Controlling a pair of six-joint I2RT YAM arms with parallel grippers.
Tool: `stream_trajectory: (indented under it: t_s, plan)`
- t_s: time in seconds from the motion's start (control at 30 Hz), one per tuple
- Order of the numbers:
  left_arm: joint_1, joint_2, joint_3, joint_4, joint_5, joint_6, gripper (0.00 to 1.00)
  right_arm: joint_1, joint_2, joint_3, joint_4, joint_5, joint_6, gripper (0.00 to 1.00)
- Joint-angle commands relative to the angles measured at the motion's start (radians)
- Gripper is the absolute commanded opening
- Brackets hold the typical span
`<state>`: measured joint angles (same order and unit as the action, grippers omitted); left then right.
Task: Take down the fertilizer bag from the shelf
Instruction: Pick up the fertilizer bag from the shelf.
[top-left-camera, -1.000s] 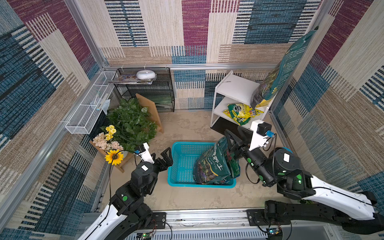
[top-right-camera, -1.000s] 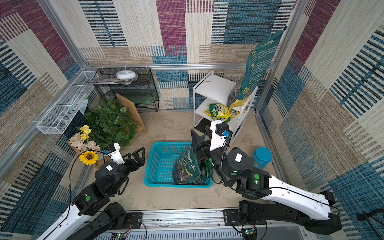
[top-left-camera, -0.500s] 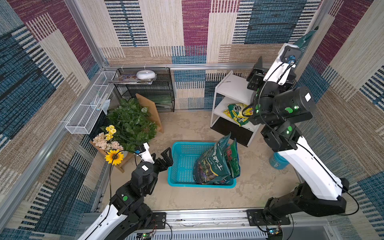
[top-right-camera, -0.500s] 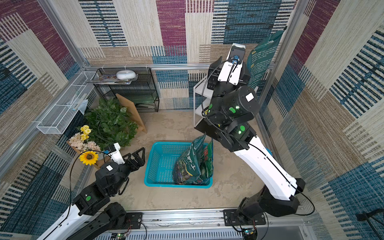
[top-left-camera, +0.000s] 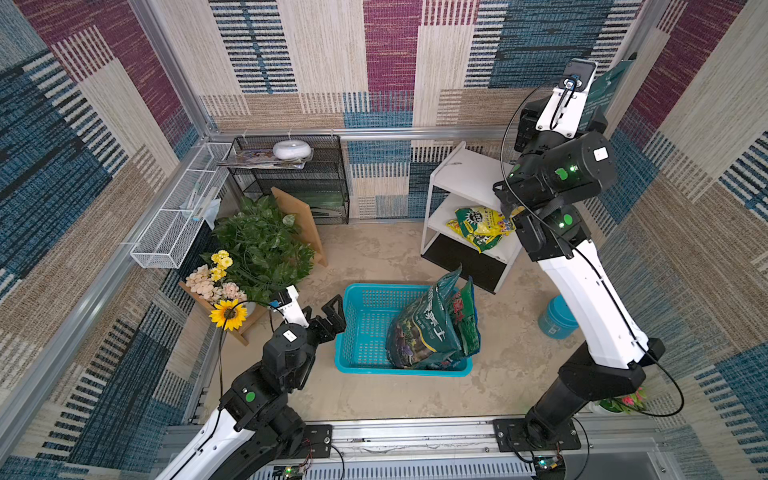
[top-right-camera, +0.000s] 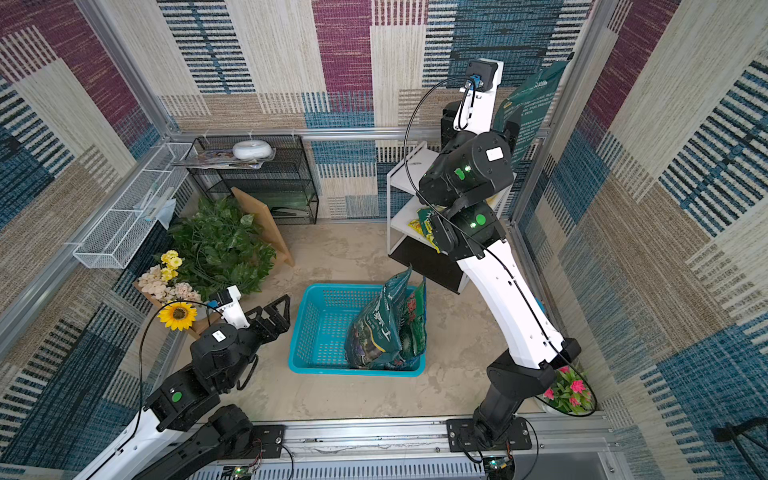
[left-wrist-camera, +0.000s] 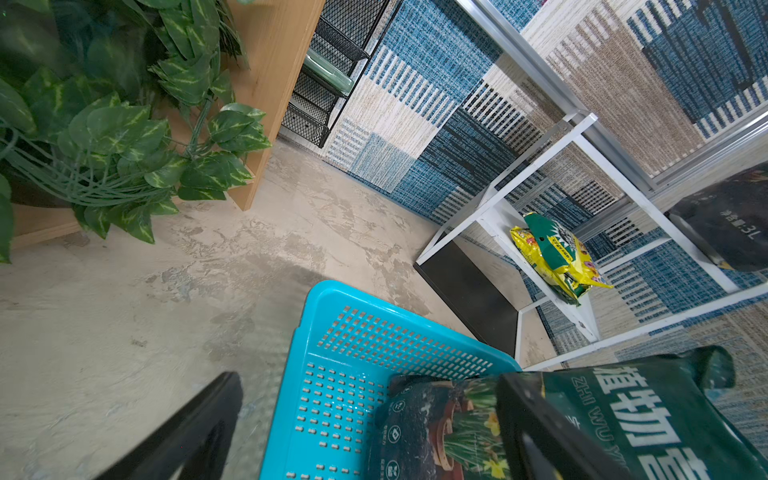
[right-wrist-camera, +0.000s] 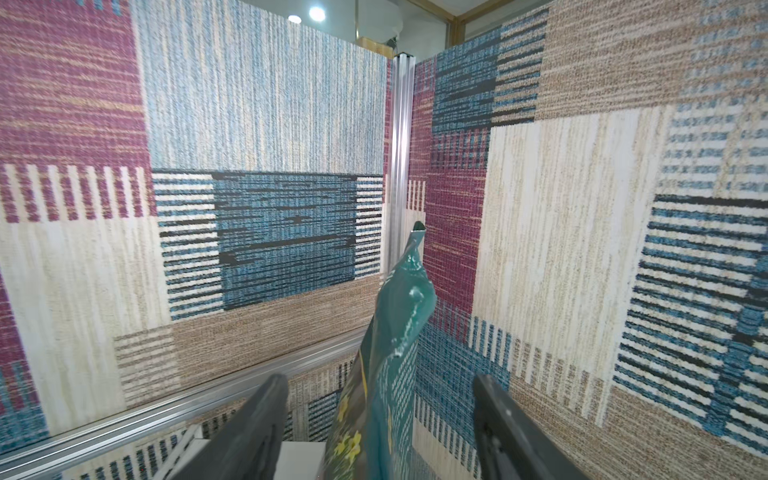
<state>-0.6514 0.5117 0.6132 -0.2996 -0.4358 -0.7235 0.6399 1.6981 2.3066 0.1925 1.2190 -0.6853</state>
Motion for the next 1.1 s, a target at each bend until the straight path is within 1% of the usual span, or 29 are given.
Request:
stream_trajectory:
  t_s: [0.0, 0.1, 0.3, 0.37, 0.4, 0.43, 0.5, 0.53, 0.6, 0.63, 0.77, 0.87, 0.9, 1.0, 1.07]
  plan:
    - [0.001, 0.002, -0.001, 0.03, 0.003, 0.004, 0.99, -0.04, 0.019, 0.011, -0.074, 0.008, 0.043, 0.73]
    - [0.001, 0.003, 0.0, 0.03, 0.003, 0.004, 0.99, -0.075, 0.031, 0.013, -0.134, -0.009, 0.112, 0.73]
    - [0.001, 0.005, -0.001, 0.033, 0.003, 0.006, 0.99, -0.148, 0.113, 0.093, -0.189, -0.037, 0.131, 0.74]
    - [0.001, 0.006, -0.001, 0.034, 0.006, 0.006, 0.99, -0.171, 0.125, 0.095, -0.195, -0.051, 0.143, 0.72]
    - [0.0, 0.007, -0.002, 0.035, 0.007, 0.007, 0.99, -0.186, 0.132, 0.103, -0.22, -0.064, 0.164, 0.68]
    - [0.001, 0.007, -0.001, 0.034, 0.009, 0.006, 0.99, -0.201, 0.137, 0.105, -0.242, -0.073, 0.184, 0.61]
    - [0.001, 0.006, -0.001, 0.036, 0.012, 0.004, 0.99, -0.225, 0.143, 0.103, -0.284, -0.089, 0.22, 0.38]
    - [0.001, 0.006, 0.0, 0.036, 0.014, 0.004, 0.99, -0.231, 0.142, 0.098, -0.296, -0.098, 0.231, 0.28]
    - [0.001, 0.004, 0.0, 0.037, 0.017, 0.004, 0.99, -0.232, 0.132, 0.082, -0.307, -0.113, 0.245, 0.04]
    - [0.001, 0.004, 0.0, 0.037, 0.017, 0.004, 0.99, -0.233, 0.126, 0.077, -0.318, -0.121, 0.26, 0.0]
    - [0.001, 0.005, 0.0, 0.039, 0.017, 0.004, 0.99, -0.226, 0.075, 0.076, -0.428, -0.211, 0.391, 0.0]
    - [0.001, 0.007, 0.0, 0.041, 0.015, 0.004, 0.99, -0.206, 0.02, 0.064, -0.52, -0.343, 0.507, 0.0]
    - [0.001, 0.008, 0.0, 0.04, 0.015, 0.005, 0.99, -0.196, 0.0, 0.054, -0.547, -0.41, 0.542, 0.0]
    - [0.001, 0.012, 0.0, 0.042, 0.012, 0.006, 0.99, -0.133, -0.052, 0.024, -0.593, -0.519, 0.61, 0.0]
    - [0.001, 0.013, 0.0, 0.043, 0.01, 0.007, 0.99, -0.079, -0.081, -0.014, -0.596, -0.569, 0.624, 0.0]
